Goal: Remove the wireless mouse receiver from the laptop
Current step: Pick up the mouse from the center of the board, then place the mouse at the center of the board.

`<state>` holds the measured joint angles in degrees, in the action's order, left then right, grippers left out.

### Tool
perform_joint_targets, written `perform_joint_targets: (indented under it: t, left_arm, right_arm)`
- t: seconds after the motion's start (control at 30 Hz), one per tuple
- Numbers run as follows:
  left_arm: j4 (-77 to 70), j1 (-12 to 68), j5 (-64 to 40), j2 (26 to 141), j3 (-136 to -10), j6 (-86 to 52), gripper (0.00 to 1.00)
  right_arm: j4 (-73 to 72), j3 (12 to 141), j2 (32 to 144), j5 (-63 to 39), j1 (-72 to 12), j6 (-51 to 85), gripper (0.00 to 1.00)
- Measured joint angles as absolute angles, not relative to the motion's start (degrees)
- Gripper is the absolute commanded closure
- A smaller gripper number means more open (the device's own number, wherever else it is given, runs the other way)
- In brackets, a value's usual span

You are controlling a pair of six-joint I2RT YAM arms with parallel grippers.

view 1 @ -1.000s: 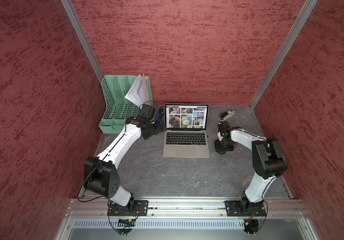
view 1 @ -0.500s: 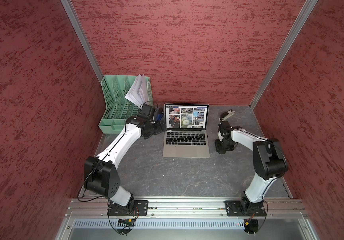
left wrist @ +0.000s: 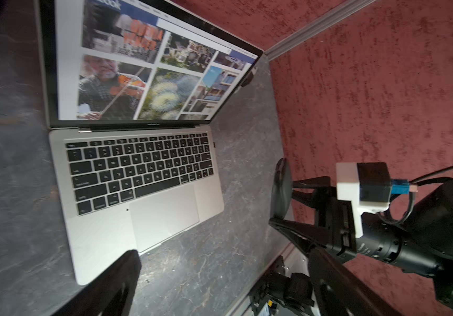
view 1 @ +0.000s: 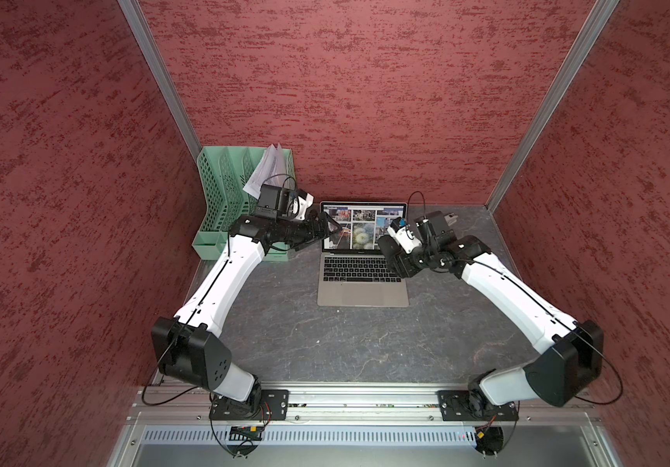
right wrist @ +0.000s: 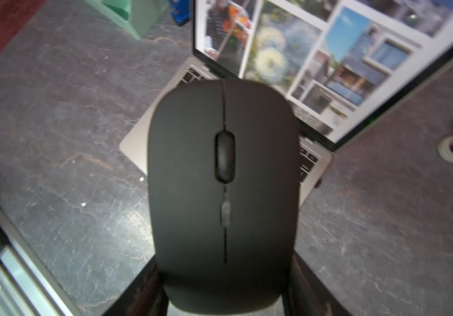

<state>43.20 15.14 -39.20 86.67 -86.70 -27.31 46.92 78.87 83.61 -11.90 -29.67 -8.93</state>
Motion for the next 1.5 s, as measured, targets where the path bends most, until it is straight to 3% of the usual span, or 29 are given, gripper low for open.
perform_joint_targets:
  t: [0.2,0.43,1.0,1.5]
  left_arm:
    - [39.64,15.33,-49.39,86.54,-81.84,-35.77,0.0]
    - [40.03,17.12,-55.29,86.63,-81.3,-36.23,0.0]
    - [32.42,22.7,-56.51,87.15,-70.61,-40.34,0.02]
    - [25.76,26.06,-56.58,91.02,-70.81,-44.27,0.32]
  right_arm:
    - [50.09,80.97,83.74,-10.76,-36.71,-13.65,0.63]
    - [52.23,82.15,84.33,-9.74,-39.83,-16.91,0.63]
    - [52.1,84.05,85.86,-10.55,-40.51,-18.48,0.62]
    - [52.07,84.05,86.28,-11.86,-40.53,-18.48,0.62]
